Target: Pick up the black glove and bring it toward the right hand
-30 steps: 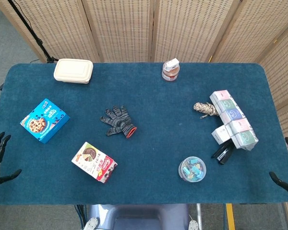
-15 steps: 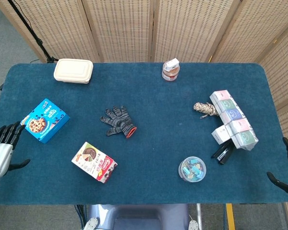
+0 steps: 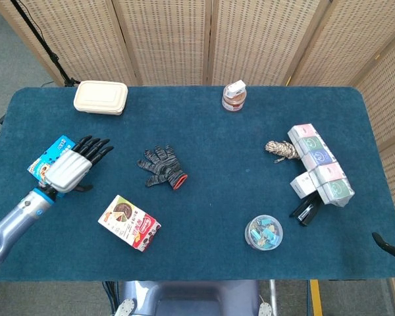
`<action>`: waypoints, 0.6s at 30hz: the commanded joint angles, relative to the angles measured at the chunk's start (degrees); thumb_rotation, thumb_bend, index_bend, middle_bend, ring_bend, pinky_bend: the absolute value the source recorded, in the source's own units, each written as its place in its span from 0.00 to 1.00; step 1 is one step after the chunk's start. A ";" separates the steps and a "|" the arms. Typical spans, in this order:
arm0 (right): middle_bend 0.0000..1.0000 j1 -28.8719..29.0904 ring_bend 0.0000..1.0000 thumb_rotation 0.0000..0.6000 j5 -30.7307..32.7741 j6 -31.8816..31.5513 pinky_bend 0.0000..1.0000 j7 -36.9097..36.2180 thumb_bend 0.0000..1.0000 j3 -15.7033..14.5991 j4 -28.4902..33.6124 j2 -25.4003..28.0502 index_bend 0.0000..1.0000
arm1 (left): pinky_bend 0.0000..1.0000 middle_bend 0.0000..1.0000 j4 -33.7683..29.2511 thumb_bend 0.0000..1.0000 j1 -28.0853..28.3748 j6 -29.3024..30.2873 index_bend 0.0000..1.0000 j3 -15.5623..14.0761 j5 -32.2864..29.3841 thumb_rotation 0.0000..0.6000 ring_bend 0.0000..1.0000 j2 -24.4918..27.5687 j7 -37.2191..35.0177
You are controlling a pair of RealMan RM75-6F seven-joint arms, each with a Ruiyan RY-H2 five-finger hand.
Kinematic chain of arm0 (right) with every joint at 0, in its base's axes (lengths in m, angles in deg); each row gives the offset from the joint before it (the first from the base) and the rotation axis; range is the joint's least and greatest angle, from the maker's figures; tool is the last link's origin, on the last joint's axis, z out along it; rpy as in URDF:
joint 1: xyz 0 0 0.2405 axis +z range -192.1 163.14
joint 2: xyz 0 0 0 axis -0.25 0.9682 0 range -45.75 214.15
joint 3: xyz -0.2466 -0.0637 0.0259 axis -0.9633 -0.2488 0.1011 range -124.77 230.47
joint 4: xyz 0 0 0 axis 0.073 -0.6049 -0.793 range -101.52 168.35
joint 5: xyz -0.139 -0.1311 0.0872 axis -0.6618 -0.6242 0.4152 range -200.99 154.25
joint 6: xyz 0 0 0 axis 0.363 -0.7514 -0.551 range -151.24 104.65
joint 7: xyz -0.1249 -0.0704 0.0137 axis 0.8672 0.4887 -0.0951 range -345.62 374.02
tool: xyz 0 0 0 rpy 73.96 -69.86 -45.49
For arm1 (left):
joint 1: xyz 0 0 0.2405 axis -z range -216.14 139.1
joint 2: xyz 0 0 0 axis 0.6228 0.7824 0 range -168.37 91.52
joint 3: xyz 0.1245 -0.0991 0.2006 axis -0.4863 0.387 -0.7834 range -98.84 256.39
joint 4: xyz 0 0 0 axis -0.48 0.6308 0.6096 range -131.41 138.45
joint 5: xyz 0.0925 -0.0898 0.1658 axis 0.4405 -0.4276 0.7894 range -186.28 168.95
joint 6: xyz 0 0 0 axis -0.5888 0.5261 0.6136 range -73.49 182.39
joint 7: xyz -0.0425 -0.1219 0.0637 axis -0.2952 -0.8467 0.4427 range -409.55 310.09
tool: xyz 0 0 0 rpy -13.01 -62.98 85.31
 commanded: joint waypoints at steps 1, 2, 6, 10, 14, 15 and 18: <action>0.00 0.30 0.00 1.00 0.88 0.61 0.00 0.38 0.00 0.37 -0.53 -0.32 0.00 | 0.00 0.00 4.02 0.00 6.44 -7.02 0.00 1.04 0.04 1.00 0.00 -5.06 -0.24; 0.00 0.35 0.00 1.00 1.13 0.76 0.00 0.51 0.00 0.43 -0.68 -0.41 0.00 | 0.00 0.00 4.88 0.00 7.48 -7.99 0.00 1.11 -0.03 1.00 0.00 -6.02 -0.31; 0.00 0.71 0.00 1.00 2.55 1.76 0.00 1.07 0.00 0.76 -1.41 -0.83 0.00 | 0.00 0.00 10.05 0.00 12.39 -12.11 0.00 1.17 0.05 1.00 0.00 -11.03 -0.39; 0.00 0.93 0.00 1.00 3.55 2.27 0.00 1.43 0.00 1.07 -1.87 -1.10 0.00 | 0.00 0.00 13.84 0.00 16.73 -16.17 0.00 0.70 0.14 1.00 0.00 -14.66 -1.21; 0.00 1.04 0.00 1.00 4.20 2.55 0.00 1.69 0.00 1.24 -2.18 -1.27 0.00 | 0.00 0.00 17.02 0.00 20.69 -19.84 0.00 0.23 -0.01 1.00 0.00 -18.23 -2.00; 0.00 1.04 0.00 1.00 4.32 2.59 0.00 1.67 0.00 1.27 -2.22 -1.28 0.00 | 0.00 0.00 17.53 0.00 21.41 -20.55 0.00 0.11 -0.16 1.00 0.00 -18.85 -2.33; 0.00 0.90 0.00 1.00 3.98 2.33 0.00 1.18 0.00 1.17 -2.03 -1.07 0.00 | 0.00 0.00 18.57 0.00 23.65 -23.00 0.00 -0.38 -0.56 1.00 0.00 -20.49 -2.60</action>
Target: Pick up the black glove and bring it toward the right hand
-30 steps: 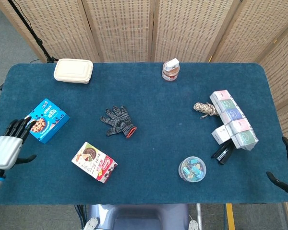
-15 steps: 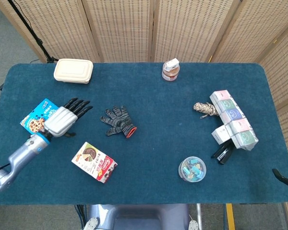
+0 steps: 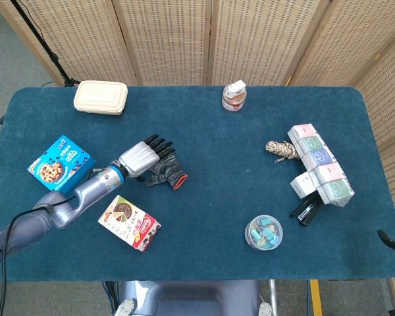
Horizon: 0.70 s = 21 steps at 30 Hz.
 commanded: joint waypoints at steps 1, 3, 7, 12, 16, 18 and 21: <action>0.00 -0.18 0.00 1.00 -0.58 -0.48 0.00 -0.29 0.00 -0.13 0.18 0.19 0.00 | 0.00 0.00 1.08 0.00 2.37 -2.64 0.00 -0.54 -0.84 1.00 0.00 -1.90 -0.63; 0.00 -0.30 0.00 1.00 -0.95 -0.95 0.00 -0.25 0.00 -0.15 0.27 0.25 0.00 | 0.00 0.00 1.75 0.00 3.33 -3.76 0.00 -0.46 -1.54 1.00 0.00 -2.75 -0.63; 0.00 -0.43 0.00 1.00 -0.91 -1.27 0.00 -0.19 0.00 -0.08 0.30 0.29 0.00 | 0.00 0.00 3.36 0.04 5.44 -6.78 0.00 -0.47 -3.15 1.00 0.00 -4.69 -0.45; 0.00 -0.51 0.00 1.00 -0.57 -1.26 0.00 -0.61 0.00 0.08 0.32 0.47 0.00 | 0.00 0.00 4.73 0.08 6.59 -8.02 0.00 -0.59 -4.71 1.00 0.00 -6.21 0.16; 0.00 -0.60 0.00 1.00 -0.58 -1.45 0.00 -0.94 0.00 0.16 0.28 0.61 0.00 | 0.00 0.00 5.32 0.12 7.09 -9.72 0.00 -0.80 -6.26 1.00 0.00 -6.80 -0.17; 0.00 -0.65 0.00 1.00 -0.68 -1.56 0.00 -1.11 0.00 0.16 0.28 0.68 0.00 | 0.00 0.00 5.12 0.16 7.49 -11.19 0.00 -0.90 -7.08 1.00 0.00 -6.72 -0.39; 0.00 -0.77 0.00 1.00 -0.99 -1.88 0.00 -1.32 0.00 0.13 0.41 0.81 0.00 | 0.03 0.00 4.81 0.21 7.76 -11.93 0.02 -1.14 -7.90 1.00 0.00 -6.77 0.22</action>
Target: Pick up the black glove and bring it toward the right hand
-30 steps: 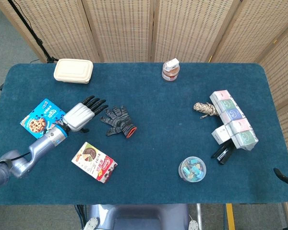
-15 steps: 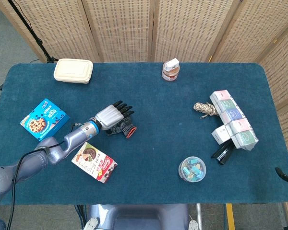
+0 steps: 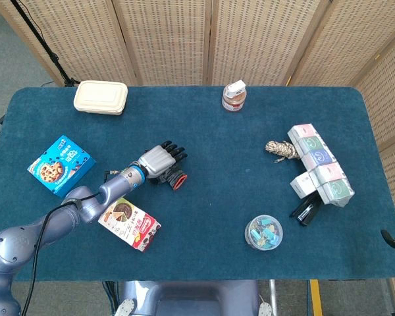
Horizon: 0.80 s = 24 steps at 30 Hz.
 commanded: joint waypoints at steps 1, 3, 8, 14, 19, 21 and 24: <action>0.00 -0.10 0.00 1.00 -0.19 -0.20 0.00 -0.18 0.00 -0.04 0.13 0.10 0.00 | 0.07 0.00 -0.50 0.22 0.24 -0.68 0.05 -0.08 -1.14 1.00 0.01 -0.10 0.13; 0.00 -0.16 0.00 1.00 -0.35 -0.34 0.00 -0.21 0.00 -0.08 0.18 0.16 0.00 | 0.13 0.05 -0.76 0.22 0.17 -0.77 0.14 0.11 -1.89 1.00 0.05 -0.20 0.02; 0.00 -0.31 0.00 1.00 -1.02 -0.74 0.00 -0.45 0.00 -0.26 0.27 0.27 0.00 | 0.30 0.27 -1.35 0.23 -0.42 1.07 0.38 0.21 -2.70 1.00 0.23 -0.09 0.34; 0.00 -0.33 0.00 1.00 -1.96 -0.98 0.00 -0.48 0.00 -0.59 0.26 0.14 0.00 | 0.42 0.39 -2.12 0.28 -1.53 3.51 0.50 0.05 -3.28 1.00 0.33 1.00 1.12; 0.00 -0.33 0.00 1.00 -2.34 -1.00 0.00 -0.27 0.00 -0.78 0.46 0.06 0.00 | 0.45 0.42 -3.09 0.31 -2.64 5.75 0.53 -0.41 -3.24 1.00 0.36 2.47 1.53; 0.00 -0.31 0.00 1.00 -2.57 -0.97 0.00 -0.09 0.00 -0.91 0.55 0.01 0.00 | 0.46 0.42 -3.57 0.31 -3.02 6.60 0.53 -0.67 -3.05 1.00 0.36 3.12 1.63; 0.00 -0.24 0.00 1.00 -2.86 -0.79 0.00 0.13 0.00 -1.13 0.65 -0.09 0.00 | 0.46 0.42 -4.06 0.31 -3.40 8.03 0.53 -0.83 -2.71 1.00 0.36 3.74 1.84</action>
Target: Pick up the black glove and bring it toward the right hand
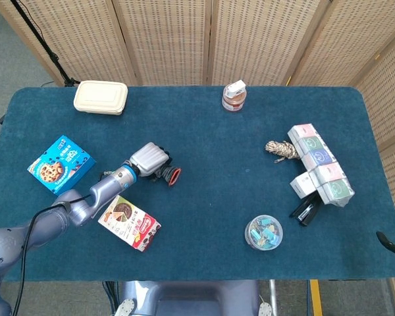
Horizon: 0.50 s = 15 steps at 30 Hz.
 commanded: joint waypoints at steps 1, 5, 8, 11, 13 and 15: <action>0.00 0.09 0.00 1.00 -0.30 0.27 0.00 0.16 0.00 -0.26 0.10 -0.09 0.00 | 0.46 0.42 -0.79 0.31 -0.45 1.37 0.53 -0.20 0.37 1.00 0.36 0.75 0.07; 0.00 0.66 0.00 1.00 -1.90 1.28 0.00 -0.46 0.00 -1.06 -0.30 -0.18 0.00 | 0.46 0.43 -2.87 0.31 -0.34 2.47 0.54 -0.17 0.85 1.00 0.37 2.38 -0.86; 0.00 1.99 0.00 1.00 -4.83 2.63 0.00 -2.10 0.00 -1.89 -1.62 -0.56 0.00 | 0.46 0.43 -4.78 0.31 0.42 2.87 0.54 0.10 1.38 1.00 0.37 4.21 -0.27; 0.00 4.20 0.00 1.00 -8.72 4.79 0.00 -3.59 0.00 -2.83 -3.07 -0.36 0.00 | 0.46 0.43 -7.14 0.32 1.69 3.21 0.55 1.07 1.62 1.00 0.37 6.33 1.85; 0.00 6.12 0.00 1.00 -11.32 6.73 0.00 -4.25 0.00 -3.30 -3.29 0.46 0.00 | 0.46 0.43 -8.98 0.31 2.59 2.65 0.55 2.10 0.91 1.00 0.37 7.69 2.97; 0.00 8.22 0.00 1.00 -13.88 8.58 0.00 -4.70 0.00 -3.55 -3.19 1.31 0.02 | 0.46 0.43 -10.81 0.31 3.75 1.91 0.55 3.33 0.13 1.00 0.37 9.01 4.44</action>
